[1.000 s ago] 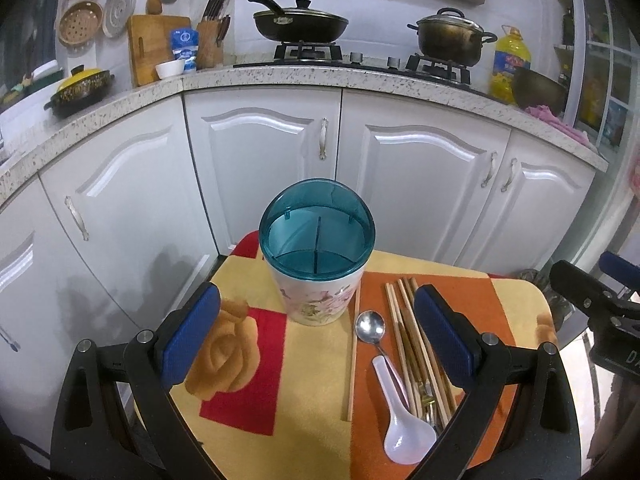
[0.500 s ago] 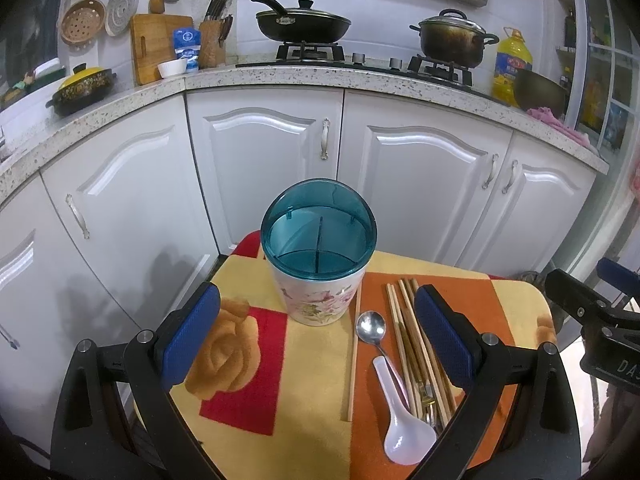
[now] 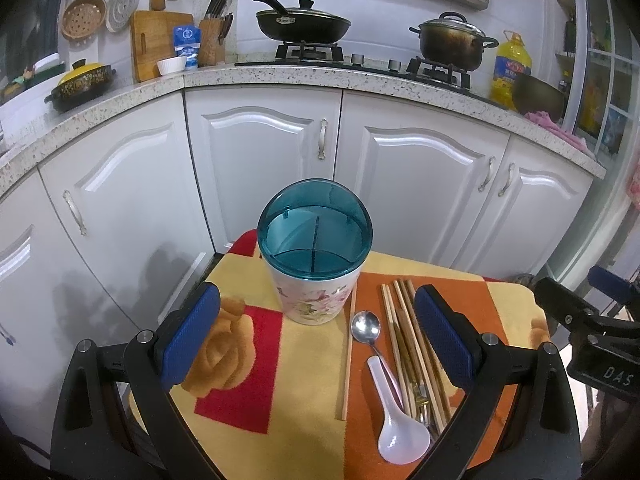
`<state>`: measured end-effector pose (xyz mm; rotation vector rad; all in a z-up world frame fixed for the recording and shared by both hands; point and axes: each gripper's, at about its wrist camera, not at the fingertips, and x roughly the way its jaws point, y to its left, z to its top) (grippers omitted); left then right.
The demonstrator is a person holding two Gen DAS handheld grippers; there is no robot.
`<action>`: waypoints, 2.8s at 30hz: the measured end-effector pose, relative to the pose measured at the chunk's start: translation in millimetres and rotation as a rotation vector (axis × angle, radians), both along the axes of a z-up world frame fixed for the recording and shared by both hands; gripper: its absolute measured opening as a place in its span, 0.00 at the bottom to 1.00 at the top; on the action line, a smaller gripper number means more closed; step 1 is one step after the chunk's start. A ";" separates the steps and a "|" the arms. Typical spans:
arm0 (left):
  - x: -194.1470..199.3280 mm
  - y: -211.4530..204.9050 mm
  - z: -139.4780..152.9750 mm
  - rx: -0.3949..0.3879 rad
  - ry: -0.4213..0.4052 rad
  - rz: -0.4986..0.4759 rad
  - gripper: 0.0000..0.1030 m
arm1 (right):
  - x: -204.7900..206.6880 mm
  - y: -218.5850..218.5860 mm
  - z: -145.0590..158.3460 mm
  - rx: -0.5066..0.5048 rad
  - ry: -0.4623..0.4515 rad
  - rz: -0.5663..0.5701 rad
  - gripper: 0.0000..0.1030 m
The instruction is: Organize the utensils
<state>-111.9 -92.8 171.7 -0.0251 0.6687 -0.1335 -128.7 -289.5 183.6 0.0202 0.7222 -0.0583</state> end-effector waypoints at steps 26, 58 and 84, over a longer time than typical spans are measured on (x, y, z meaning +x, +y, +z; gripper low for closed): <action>4.1 4.8 -9.3 -0.034 0.042 0.001 0.96 | 5.1 -0.1 -10.8 0.001 0.038 0.001 0.99; 40.3 -10.9 -101.5 -0.141 0.399 -0.207 0.61 | 49.9 -29.2 -105.1 0.192 0.289 0.082 0.61; 73.6 -55.6 -156.0 -0.110 0.593 -0.315 0.18 | 149.0 -20.0 -170.4 0.294 0.434 0.224 0.10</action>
